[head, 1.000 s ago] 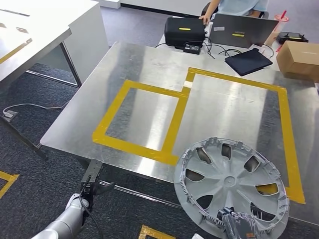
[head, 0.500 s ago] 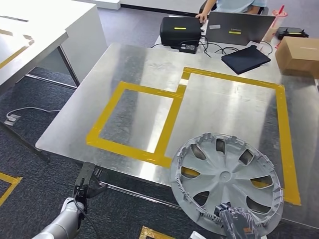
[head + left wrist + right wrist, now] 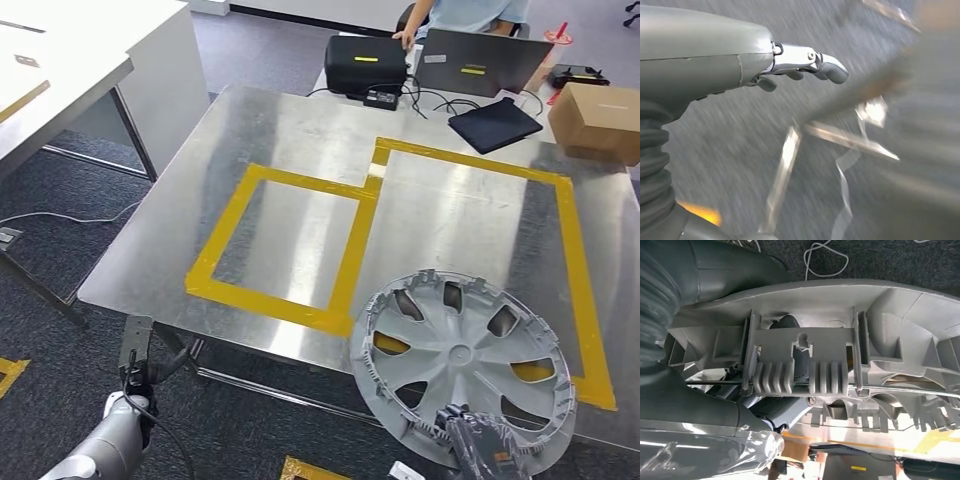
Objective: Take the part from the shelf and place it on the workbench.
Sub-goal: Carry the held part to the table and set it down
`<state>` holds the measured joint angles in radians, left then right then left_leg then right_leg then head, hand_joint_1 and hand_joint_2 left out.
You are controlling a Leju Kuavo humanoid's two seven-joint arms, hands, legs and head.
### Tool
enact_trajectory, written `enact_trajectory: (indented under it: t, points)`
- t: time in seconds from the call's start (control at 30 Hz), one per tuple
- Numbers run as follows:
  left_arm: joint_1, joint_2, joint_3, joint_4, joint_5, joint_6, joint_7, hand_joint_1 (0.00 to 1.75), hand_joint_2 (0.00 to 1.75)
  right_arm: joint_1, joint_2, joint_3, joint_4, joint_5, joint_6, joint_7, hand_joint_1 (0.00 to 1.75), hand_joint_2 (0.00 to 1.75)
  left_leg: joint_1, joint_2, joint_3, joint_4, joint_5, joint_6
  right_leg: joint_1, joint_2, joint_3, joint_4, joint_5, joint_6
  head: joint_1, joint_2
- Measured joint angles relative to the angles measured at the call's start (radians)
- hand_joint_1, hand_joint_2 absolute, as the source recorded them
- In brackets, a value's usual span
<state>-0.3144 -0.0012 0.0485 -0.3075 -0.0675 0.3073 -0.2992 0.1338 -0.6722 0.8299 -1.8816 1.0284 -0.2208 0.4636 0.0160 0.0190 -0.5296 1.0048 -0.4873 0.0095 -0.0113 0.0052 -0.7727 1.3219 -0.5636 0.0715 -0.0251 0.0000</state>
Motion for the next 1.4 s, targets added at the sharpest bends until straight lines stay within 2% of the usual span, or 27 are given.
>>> enact_trajectory:
  t: [0.03,0.07,0.17,0.2,0.27,0.33,0.4,0.47,0.5,0.53,0.57,0.63,0.67,0.7,0.8,0.87,0.9,0.97,1.0,1.03,1.07,1.1,1.17,1.2,1.23,1.33,1.4]
  points:
    - [-0.003,0.0,0.01,0.0,0.012,-0.042,-0.021,0.0,1.75,0.001,0.0,-0.002,0.0,0.003,0.002,-0.005,1.75,1.75,-0.002,0.0,0.003,0.0,-0.002,0.001,0.001,0.0,0.009,-0.022,0.019,-0.004,0.0,0.0]
    - [-0.008,-0.001,0.017,0.0,0.018,-0.082,-0.038,0.0,1.75,0.002,0.0,-0.004,0.0,0.007,0.005,-0.01,1.75,1.75,-0.003,0.0,0.007,0.0,-0.005,0.0,0.003,0.0,0.032,-0.071,0.047,-0.009,0.0,0.0]
    - [-0.025,-0.005,0.035,0.0,0.032,-0.148,-0.072,0.0,1.75,0.003,0.0,-0.012,0.0,0.015,0.016,-0.02,1.75,1.75,-0.008,0.001,0.024,0.0,-0.02,-0.008,0.012,-0.002,0.128,-0.257,0.133,-0.027,0.0,0.0]
    - [-0.029,-0.007,0.04,0.0,0.034,-0.154,-0.075,0.0,1.75,0.003,0.001,-0.014,0.0,0.017,0.018,-0.021,1.75,1.75,-0.008,0.001,0.027,0.0,-0.025,-0.013,0.015,-0.003,0.145,-0.285,0.145,-0.031,-0.001,0.0]
    - [-0.031,-0.008,0.049,0.0,0.036,-0.159,-0.077,0.0,1.75,0.004,0.001,-0.018,-0.001,0.019,0.019,-0.024,1.75,1.75,-0.007,0.001,0.031,-0.002,-0.031,-0.025,0.021,0.0,0.15,-0.291,0.148,-0.035,-0.002,0.0]
    - [-0.029,-0.008,0.054,-0.001,0.036,-0.16,-0.078,0.0,1.75,0.005,0.002,-0.021,-0.004,0.02,0.019,-0.027,1.75,1.75,-0.003,-0.002,0.028,0.007,-0.04,-0.036,0.019,0.003,0.156,-0.299,0.149,-0.043,-0.005,0.0]
    - [-0.024,-0.008,0.059,-0.001,0.036,-0.16,-0.078,0.0,1.75,0.004,0.003,-0.023,-0.007,0.021,0.019,-0.028,1.75,1.75,-0.001,-0.009,-0.014,0.084,-0.079,-0.046,0.014,0.004,0.164,-0.308,0.148,-0.052,-0.009,0.0]
    - [-0.02,-0.008,0.064,-0.001,0.036,-0.162,-0.078,0.0,1.75,0.003,0.005,-0.024,-0.008,0.021,0.019,-0.028,1.75,1.75,-0.001,-0.013,-0.096,0.217,-0.13,-0.052,0.013,0.004,0.166,-0.309,0.142,-0.057,-0.011,0.0]
    - [-0.018,-0.008,0.066,-0.001,0.036,-0.166,-0.081,0.0,1.75,0.003,0.006,-0.025,-0.008,0.021,0.02,-0.028,1.75,1.75,-0.001,-0.014,-0.132,0.266,-0.137,-0.055,0.012,0.004,0.168,-0.309,0.14,-0.057,-0.012,0.0]
    - [-0.015,-0.008,0.067,-0.001,0.036,-0.177,-0.088,0.0,1.75,0.004,0.008,-0.026,-0.008,0.023,0.02,-0.028,1.75,1.75,0.0,-0.014,-0.152,0.282,-0.123,-0.057,0.01,0.005,0.171,-0.309,0.136,-0.056,-0.012,0.0]
    - [-0.011,-0.008,0.068,-0.001,0.036,-0.194,-0.1,0.0,1.75,0.004,0.01,-0.027,-0.008,0.025,0.022,-0.028,1.75,1.75,0.002,-0.014,-0.152,0.259,-0.089,-0.06,0.007,0.006,0.176,-0.308,0.133,-0.053,-0.012,0.0]
    - [-0.004,-0.01,0.068,-0.001,0.032,-0.244,-0.137,0.0,1.75,0.006,0.015,-0.03,-0.008,0.034,0.028,-0.026,1.75,1.75,0.011,-0.014,-0.112,0.137,-0.003,-0.07,0.002,0.011,0.181,-0.303,0.125,-0.042,-0.013,0.0]
    - [-0.002,-0.014,0.067,-0.002,0.03,-0.267,-0.155,0.0,1.75,0.007,0.017,-0.033,-0.009,0.039,0.033,-0.023,1.75,1.75,0.016,-0.017,-0.092,0.081,0.024,-0.071,0.003,0.013,0.175,-0.297,0.119,-0.036,-0.017,0.0]
    - [-0.001,-0.02,0.067,-0.004,0.027,-0.286,-0.172,0.0,1.75,0.01,0.018,-0.037,-0.011,0.045,0.038,-0.018,1.75,1.75,0.02,-0.02,-0.08,0.047,0.034,-0.067,0.006,0.015,0.169,-0.292,0.114,-0.03,-0.018,0.0]
    - [-0.001,-0.042,0.066,-0.015,0.023,-0.307,-0.2,0.0,1.75,0.024,0.021,-0.049,-0.022,0.06,0.047,0.004,1.75,1.75,0.02,-0.024,-0.077,0.033,0.029,-0.038,0.009,0.016,0.163,-0.294,0.104,-0.019,-0.015,0.0]
    - [0.0,-0.056,0.065,-0.024,0.025,-0.308,-0.208,0.0,1.75,0.035,0.024,-0.053,-0.033,0.068,0.048,0.022,1.75,1.75,0.019,-0.022,-0.076,0.032,0.029,-0.023,0.006,0.011,0.153,-0.267,0.086,-0.013,-0.013,0.0]
    - [0.0,-0.062,0.065,-0.029,0.027,-0.308,-0.211,0.0,1.75,0.041,0.025,-0.055,-0.039,0.072,0.048,0.031,1.75,1.75,0.019,-0.021,-0.076,0.031,0.029,-0.016,0.006,0.009,0.131,-0.223,0.063,-0.011,-0.011,0.0]
    - [0.0,-0.07,0.065,-0.036,0.028,-0.308,-0.216,0.0,1.75,0.052,0.026,-0.058,-0.05,0.078,0.048,0.048,1.75,1.75,0.015,-0.02,-0.076,0.031,0.026,-0.009,0.006,0.006,0.057,-0.086,0.002,-0.009,-0.008,0.0]
    - [0.0,-0.072,0.065,-0.039,0.028,-0.307,-0.218,0.0,1.75,0.058,0.027,-0.059,-0.054,0.079,0.048,0.056,1.75,1.75,0.012,-0.02,-0.075,0.031,0.025,-0.006,0.006,0.005,0.023,-0.029,-0.016,-0.009,-0.007,0.0]
    - [0.0,-0.073,0.064,-0.04,0.027,-0.305,-0.218,0.0,1.75,0.062,0.027,-0.059,-0.058,0.08,0.047,0.062,1.75,1.75,0.01,-0.02,-0.073,0.032,0.023,-0.004,0.006,0.005,0.003,-0.002,-0.016,-0.01,-0.007,0.0]
    - [0.0,-0.073,0.063,-0.04,0.025,-0.301,-0.217,0.0,1.75,0.066,0.027,-0.059,-0.063,0.08,0.046,0.067,1.75,1.75,0.009,-0.02,-0.071,0.032,0.02,-0.003,0.007,0.005,0.005,-0.019,0.006,-0.013,-0.007,0.0]
    - [0.0,-0.073,0.062,-0.04,0.023,-0.296,-0.215,0.0,1.75,0.068,0.027,-0.058,-0.068,0.08,0.045,0.072,1.75,1.75,0.007,-0.021,-0.067,0.032,0.018,-0.003,0.008,0.005,0.026,-0.072,0.041,-0.018,-0.008,0.0]
    - [0.0,-0.072,0.061,-0.04,0.019,-0.281,-0.21,0.0,1.75,0.072,0.027,-0.056,-0.077,0.079,0.041,0.08,1.75,1.75,0.005,-0.022,-0.058,0.032,0.012,-0.008,0.013,0.002,0.092,-0.213,0.11,-0.028,-0.007,0.0]
    - [0.0,-0.07,0.061,-0.04,0.018,-0.273,-0.207,0.0,1.75,0.073,0.026,-0.054,-0.081,0.079,0.039,0.082,1.75,1.75,0.004,-0.024,-0.055,0.031,0.008,-0.012,0.016,0.002,0.114,-0.259,0.127,-0.031,-0.008,0.0]
    - [0.0,-0.068,0.061,-0.04,0.017,-0.264,-0.202,0.0,1.75,0.075,0.026,-0.053,-0.085,0.078,0.037,0.083,1.75,1.75,0.004,-0.025,-0.054,0.031,0.006,-0.017,0.019,0.001,0.125,-0.281,0.133,-0.034,-0.008,0.0]
    - [0.0,-0.058,0.063,-0.04,0.013,-0.232,-0.187,0.0,1.75,0.08,0.022,-0.051,-0.097,0.077,0.029,0.086,1.75,1.75,0.008,-0.026,-0.051,0.025,0.008,-0.035,0.025,0.003,0.134,-0.291,0.14,-0.04,-0.009,0.0]
    - [-0.001,-0.05,0.063,-0.037,0.011,-0.214,-0.175,0.0,1.75,0.083,0.018,-0.048,-0.104,0.074,0.023,0.091,1.75,1.75,0.009,-0.023,-0.045,0.017,0.014,-0.031,0.026,0.002,0.142,-0.3,0.148,-0.037,-0.016,0.0]
